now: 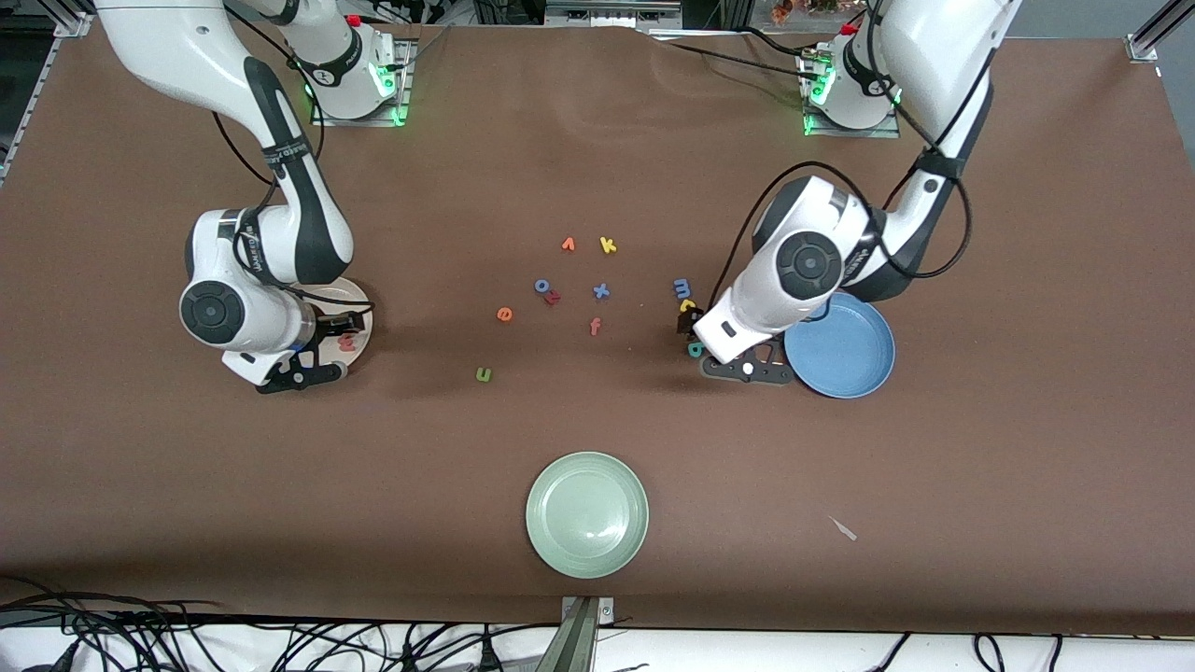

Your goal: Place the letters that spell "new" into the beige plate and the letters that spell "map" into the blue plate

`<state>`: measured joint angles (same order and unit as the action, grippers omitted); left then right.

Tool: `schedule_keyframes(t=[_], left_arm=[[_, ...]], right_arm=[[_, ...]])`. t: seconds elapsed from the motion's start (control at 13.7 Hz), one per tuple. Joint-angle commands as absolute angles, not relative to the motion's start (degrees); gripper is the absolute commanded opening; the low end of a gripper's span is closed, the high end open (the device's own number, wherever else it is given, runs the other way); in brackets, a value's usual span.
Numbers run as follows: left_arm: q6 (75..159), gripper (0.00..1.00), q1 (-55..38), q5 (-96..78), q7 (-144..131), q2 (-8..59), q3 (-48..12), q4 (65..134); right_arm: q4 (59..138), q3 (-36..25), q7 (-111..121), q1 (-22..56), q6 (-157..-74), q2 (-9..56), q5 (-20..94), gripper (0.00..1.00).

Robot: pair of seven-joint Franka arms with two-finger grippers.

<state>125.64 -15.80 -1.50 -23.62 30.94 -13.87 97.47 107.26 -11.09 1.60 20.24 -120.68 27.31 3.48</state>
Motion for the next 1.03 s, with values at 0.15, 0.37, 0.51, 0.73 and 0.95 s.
schedule_keyframes(t=[0.15,0.37,0.51,0.73,0.95], left_arm=[[127.36,1.0,-17.04,-1.93,-25.66,32.78,-13.27,98.08],[127.71,1.0,-18.18,-1.93,-27.77,32.26,-13.45,101.86],[127.88,1.0,-18.89,-1.93,-31.01,32.17,-13.45,103.18],[131.29,1.0,-19.16,-1.93,-31.81,30.59,-13.45,107.47],[136.67,1.0,-18.72,-2.55,-33.04,29.36,-13.53,111.36]], right_arm=[[103.98,-5.28,-15.26,20.48,-123.21,27.33,8.76,1.0],[100.47,-4.48,-22.13,23.1,-125.06,30.4,10.02,1.0],[97.22,-4.48,-27.13,25.83,-126.47,33.21,10.02,1.0],[94.75,-4.48,-32.94,28.12,-130.23,37.69,9.93,1.0],[93.96,-4.48,-35.15,29.79,-136.92,41.3,9.93,1.0]])
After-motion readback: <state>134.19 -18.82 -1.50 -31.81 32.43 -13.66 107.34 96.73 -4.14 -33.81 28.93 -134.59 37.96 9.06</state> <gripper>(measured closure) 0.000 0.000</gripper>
